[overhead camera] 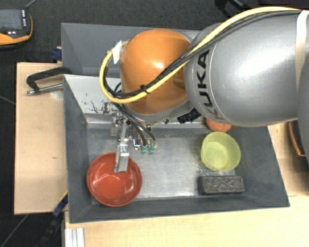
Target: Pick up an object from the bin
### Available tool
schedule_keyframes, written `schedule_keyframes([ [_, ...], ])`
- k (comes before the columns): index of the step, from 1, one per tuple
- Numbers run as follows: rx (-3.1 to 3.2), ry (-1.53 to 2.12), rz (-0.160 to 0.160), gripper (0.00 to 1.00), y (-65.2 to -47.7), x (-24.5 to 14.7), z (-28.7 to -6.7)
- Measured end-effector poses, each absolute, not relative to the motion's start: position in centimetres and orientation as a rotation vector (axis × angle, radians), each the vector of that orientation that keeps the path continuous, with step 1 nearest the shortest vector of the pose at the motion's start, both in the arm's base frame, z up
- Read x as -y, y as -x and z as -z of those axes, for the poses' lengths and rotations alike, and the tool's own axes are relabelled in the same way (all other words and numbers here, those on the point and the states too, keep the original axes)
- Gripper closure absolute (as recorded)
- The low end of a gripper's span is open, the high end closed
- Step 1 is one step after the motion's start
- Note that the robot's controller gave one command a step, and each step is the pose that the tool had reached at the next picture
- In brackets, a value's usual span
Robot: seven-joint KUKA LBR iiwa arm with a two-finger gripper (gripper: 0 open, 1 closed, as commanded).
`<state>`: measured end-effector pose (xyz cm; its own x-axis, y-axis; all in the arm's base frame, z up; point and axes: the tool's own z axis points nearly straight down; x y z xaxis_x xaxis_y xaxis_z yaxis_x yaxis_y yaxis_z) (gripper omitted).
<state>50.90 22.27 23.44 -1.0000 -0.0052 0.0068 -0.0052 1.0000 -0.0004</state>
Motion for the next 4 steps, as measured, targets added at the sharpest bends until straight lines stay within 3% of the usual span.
schedule_keyframes([
  [1,3.117,-0.277,-0.001,0.0,-52.1,-21.8,-6.6],
  [2,3.132,-0.273,0.007,1.0,-52.5,-21.9,-7.3],
  [3,3.144,-0.284,0.014,1.0,-52.1,-21.0,-21.8],
  [4,3.067,-0.781,0.012,1.0,-56.9,-19.8,-20.1],
])
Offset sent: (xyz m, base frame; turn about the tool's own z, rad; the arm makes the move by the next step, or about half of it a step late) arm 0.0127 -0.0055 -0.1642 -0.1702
